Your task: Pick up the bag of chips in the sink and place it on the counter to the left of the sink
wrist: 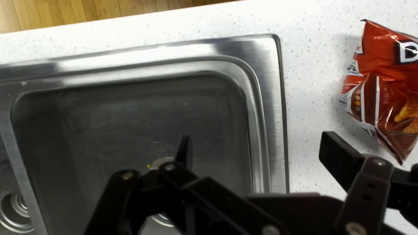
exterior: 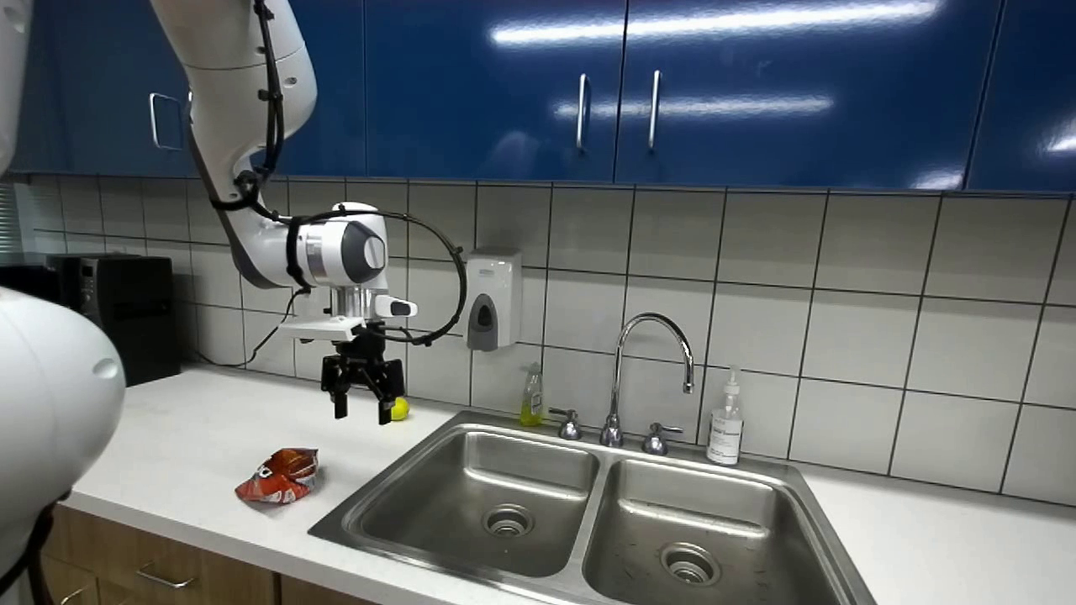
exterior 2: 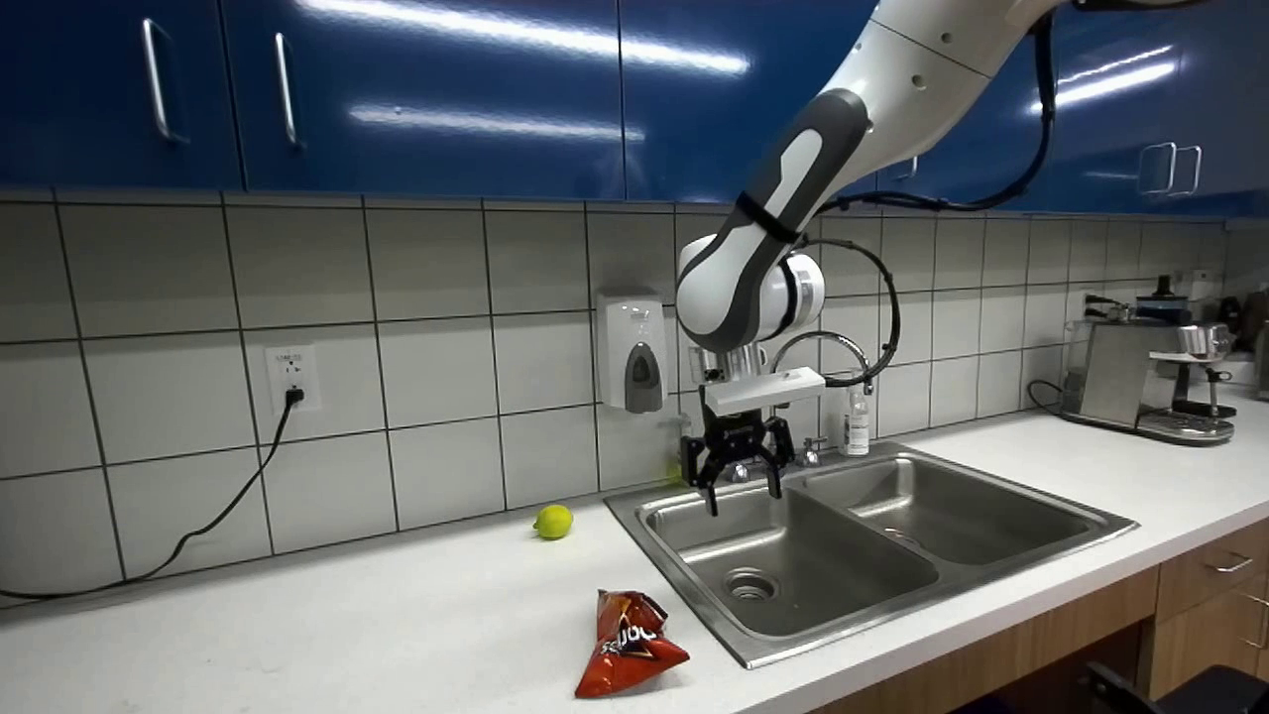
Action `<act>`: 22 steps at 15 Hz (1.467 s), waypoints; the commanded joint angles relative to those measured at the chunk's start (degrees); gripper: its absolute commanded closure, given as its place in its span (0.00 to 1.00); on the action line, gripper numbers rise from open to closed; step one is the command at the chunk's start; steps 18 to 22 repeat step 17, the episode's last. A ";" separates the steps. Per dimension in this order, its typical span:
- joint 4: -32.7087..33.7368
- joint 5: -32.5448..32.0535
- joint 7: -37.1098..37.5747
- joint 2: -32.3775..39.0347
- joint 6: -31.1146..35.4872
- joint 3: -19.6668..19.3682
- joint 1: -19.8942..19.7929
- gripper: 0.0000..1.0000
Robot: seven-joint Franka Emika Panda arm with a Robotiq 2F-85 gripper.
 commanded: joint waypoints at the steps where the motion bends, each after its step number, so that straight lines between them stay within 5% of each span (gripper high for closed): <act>1: -6.14 0.62 -2.26 -6.74 0.02 0.26 -1.86 0.00; 10: -13.59 1.21 -6.52 -15.60 -2.52 0.34 -3.91 0.00; 11: -11.39 0.28 -3.80 -11.65 -0.56 0.72 -3.71 0.00; 22: -11.64 0.27 -3.94 -11.44 -0.48 0.78 -3.72 0.00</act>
